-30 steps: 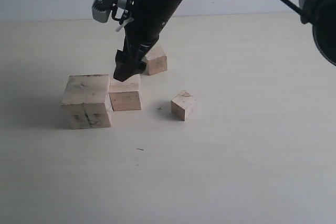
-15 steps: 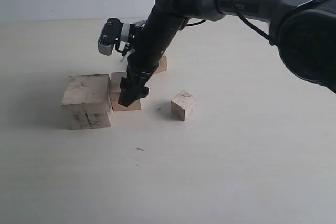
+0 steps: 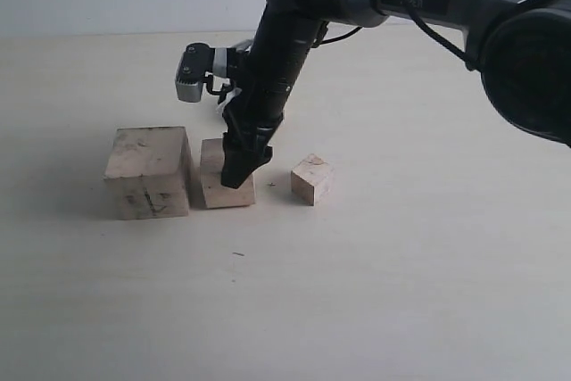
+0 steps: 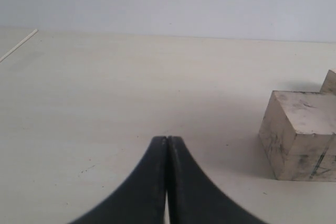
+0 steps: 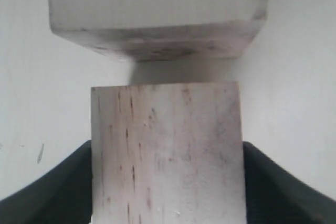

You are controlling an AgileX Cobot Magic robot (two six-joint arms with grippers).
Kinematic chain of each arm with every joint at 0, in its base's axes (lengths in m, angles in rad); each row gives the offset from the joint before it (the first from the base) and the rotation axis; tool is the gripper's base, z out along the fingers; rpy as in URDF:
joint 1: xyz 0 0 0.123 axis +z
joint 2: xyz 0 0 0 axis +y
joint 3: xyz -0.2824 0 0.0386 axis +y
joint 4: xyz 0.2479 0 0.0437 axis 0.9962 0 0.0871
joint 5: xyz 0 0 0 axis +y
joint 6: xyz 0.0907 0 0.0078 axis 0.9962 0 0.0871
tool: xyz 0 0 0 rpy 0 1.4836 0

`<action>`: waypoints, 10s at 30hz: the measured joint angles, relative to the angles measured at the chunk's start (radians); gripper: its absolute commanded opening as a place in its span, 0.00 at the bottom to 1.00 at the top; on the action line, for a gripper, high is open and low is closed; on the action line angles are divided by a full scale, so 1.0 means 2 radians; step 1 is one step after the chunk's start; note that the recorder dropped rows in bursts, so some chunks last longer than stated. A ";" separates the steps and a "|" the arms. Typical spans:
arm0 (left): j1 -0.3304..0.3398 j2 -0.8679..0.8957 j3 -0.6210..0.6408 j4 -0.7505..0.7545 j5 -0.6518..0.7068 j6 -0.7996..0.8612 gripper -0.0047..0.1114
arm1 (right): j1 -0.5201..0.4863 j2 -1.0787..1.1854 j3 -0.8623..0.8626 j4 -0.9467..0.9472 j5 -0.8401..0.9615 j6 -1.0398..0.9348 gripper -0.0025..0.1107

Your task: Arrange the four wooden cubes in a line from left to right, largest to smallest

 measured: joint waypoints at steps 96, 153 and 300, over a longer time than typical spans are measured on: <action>0.000 0.000 0.000 0.000 0.000 0.000 0.04 | -0.034 0.001 0.000 -0.189 -0.202 0.487 0.02; 0.000 0.000 0.000 0.000 0.000 0.000 0.04 | -0.043 -0.056 0.136 0.044 -0.071 -0.133 0.02; 0.000 0.000 0.000 0.000 0.000 0.000 0.04 | -0.044 -0.090 0.205 -0.027 -0.122 -0.131 0.02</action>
